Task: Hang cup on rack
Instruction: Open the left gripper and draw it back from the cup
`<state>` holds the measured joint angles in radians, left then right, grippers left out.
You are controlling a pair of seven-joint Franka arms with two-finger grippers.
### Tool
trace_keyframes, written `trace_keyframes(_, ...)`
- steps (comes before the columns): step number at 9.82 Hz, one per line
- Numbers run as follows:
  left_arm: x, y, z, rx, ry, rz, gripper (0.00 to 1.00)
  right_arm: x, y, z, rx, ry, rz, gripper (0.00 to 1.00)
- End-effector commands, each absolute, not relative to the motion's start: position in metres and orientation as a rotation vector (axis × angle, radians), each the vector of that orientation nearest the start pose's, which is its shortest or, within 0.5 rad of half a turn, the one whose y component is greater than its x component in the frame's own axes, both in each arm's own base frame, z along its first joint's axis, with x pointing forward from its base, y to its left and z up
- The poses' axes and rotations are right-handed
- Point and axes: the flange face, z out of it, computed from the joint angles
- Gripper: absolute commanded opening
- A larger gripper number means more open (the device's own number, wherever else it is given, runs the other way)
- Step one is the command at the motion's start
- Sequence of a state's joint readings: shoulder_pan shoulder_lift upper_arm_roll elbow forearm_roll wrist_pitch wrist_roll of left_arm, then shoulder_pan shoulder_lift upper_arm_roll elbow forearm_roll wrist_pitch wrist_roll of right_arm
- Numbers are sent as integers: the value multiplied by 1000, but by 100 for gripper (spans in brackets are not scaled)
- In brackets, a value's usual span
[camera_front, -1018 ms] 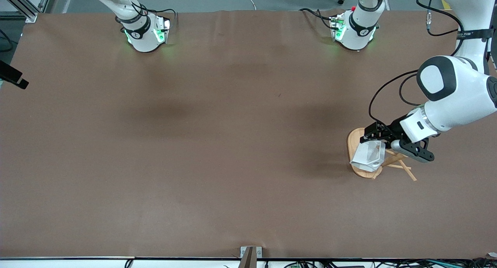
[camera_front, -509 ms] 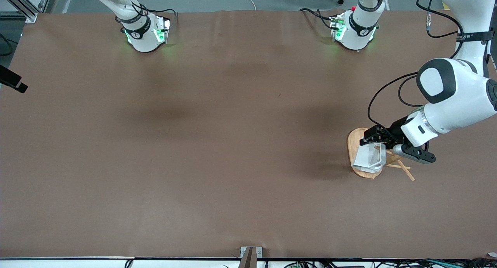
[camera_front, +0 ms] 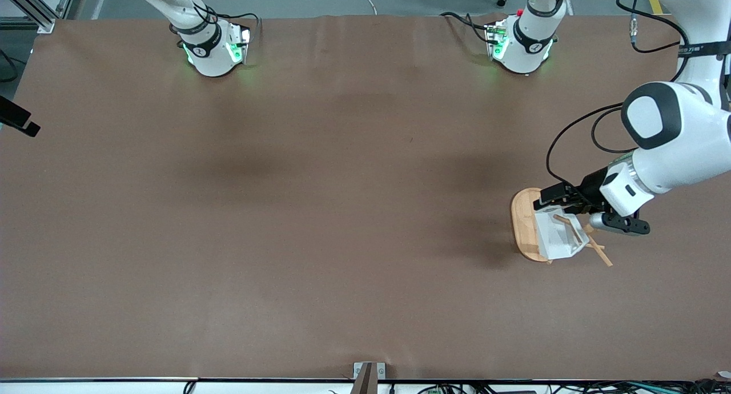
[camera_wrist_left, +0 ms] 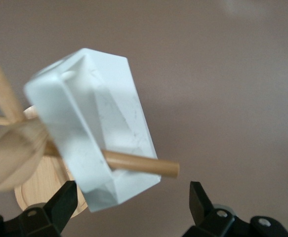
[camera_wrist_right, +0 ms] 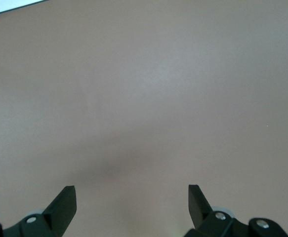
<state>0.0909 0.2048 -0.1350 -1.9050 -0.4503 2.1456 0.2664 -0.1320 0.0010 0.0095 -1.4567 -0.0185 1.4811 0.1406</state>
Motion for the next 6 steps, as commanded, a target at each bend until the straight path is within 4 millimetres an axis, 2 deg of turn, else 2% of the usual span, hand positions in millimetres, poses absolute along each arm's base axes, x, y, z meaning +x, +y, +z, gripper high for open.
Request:
trace_keyframes(1,586,-29,404,-3535,83,-103,100,540,-72,672,-3127,410,-53,100)
trace_keyframes(2,582,-9,421,-3533,33,-140,100,540,-70,672,-3127,407,-48,100)
trace_keyframes(4,570,-1,440,-3555,56,-47,100,539,-70,670,-3127,409,-41,100)
trace_keyframes(5,568,20,453,-3560,29,-34,100,539,-72,671,-3126,414,-48,100)
trace_keyframes(6,569,16,474,-3560,77,20,100,539,-75,671,-3126,419,-48,100)
